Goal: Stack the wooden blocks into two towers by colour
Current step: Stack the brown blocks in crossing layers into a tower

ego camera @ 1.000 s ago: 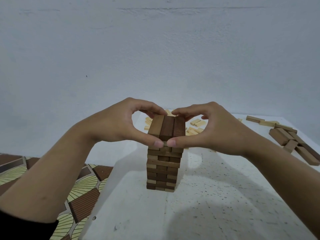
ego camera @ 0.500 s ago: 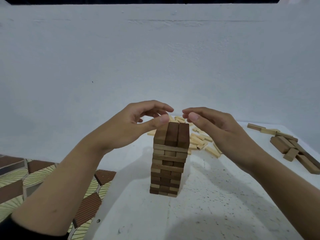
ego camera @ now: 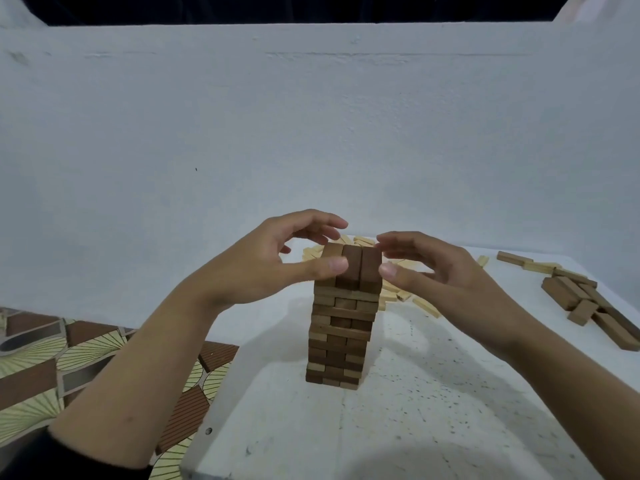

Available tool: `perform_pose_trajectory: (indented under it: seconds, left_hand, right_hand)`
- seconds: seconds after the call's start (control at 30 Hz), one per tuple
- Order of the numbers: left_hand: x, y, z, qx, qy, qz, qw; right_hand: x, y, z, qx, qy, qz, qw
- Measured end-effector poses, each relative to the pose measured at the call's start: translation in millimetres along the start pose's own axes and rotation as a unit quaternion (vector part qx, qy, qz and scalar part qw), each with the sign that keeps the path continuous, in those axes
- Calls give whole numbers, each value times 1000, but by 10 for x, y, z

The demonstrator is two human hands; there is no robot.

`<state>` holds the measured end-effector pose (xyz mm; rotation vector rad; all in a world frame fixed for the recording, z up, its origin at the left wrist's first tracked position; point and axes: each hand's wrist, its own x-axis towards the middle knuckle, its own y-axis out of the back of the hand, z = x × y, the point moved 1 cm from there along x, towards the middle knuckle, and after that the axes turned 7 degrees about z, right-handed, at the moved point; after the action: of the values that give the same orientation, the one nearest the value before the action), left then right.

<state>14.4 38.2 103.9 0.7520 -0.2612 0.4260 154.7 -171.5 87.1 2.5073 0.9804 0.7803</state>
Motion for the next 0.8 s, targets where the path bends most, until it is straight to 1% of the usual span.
perform_pose_trajectory:
  seconds: [0.1,0.17,0.3,0.5,0.8]
  left_hand:
    - [-56,-7,-88,-34,11,-38,999]
    - [-74,-23,-137,-45,18,-46,998]
    - [-75,-44,-201,-63,29,-38,997]
    - [-54,-52,-209,-81,22,-21,996]
    - [-15,-59,-223,-100,2,-34,994]
  right_hand:
    - [-40,19,3,-6,0,-17,1000]
    - [-61,15,-6,-13,4,-24,1000]
    - [-77,-13,-9,-31,16,-17,999]
    - [-63,-19,-6,-33,25,-4,999]
    - [-60,-26,12,-31,31,8,999]
